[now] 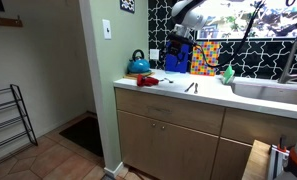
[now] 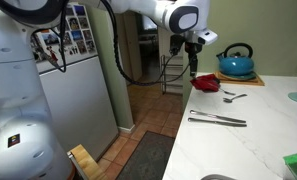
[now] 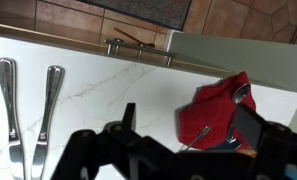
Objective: Move the folk next to the knife to the right
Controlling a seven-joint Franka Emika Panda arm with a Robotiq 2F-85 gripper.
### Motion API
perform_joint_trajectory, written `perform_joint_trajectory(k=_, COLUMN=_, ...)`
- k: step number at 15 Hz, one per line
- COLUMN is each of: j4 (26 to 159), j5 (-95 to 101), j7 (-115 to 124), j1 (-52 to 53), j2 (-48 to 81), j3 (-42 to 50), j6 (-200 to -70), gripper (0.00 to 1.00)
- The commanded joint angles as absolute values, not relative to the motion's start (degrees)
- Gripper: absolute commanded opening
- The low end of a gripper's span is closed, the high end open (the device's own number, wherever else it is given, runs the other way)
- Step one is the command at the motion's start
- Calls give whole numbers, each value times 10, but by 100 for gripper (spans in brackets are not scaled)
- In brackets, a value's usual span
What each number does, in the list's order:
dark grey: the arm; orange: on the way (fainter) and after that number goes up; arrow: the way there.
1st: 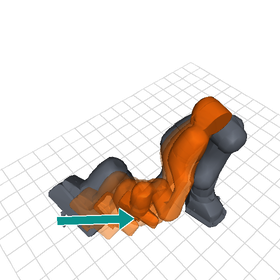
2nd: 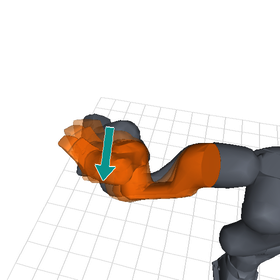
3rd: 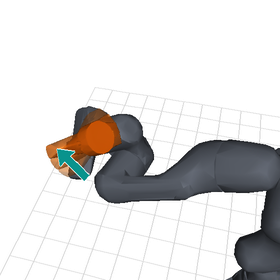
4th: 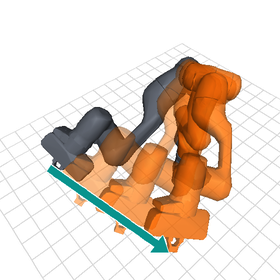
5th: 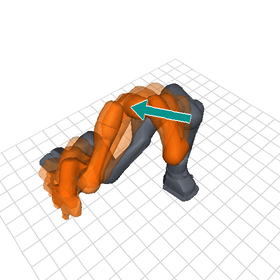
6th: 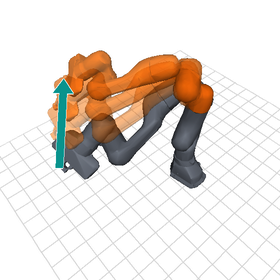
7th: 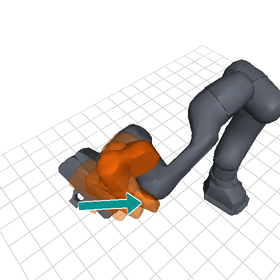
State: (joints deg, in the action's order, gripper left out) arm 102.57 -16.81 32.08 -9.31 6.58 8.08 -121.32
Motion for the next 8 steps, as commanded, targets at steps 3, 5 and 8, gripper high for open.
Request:
perform_joint_trajectory(k=3, j4=942, j5=-178, j7=310, j1=-101, j2=159, j3=94, j6=-1206, gripper=100)
perform_joint_trajectory(k=5, j4=911, j5=-181, j7=307, j1=-106, j2=195, j3=98, j6=-1228, gripper=100)
perform_joint_trajectory(k=8, j4=860, j5=-185, j7=317, j1=-115, j2=249, j3=100, j6=-1236, gripper=100)
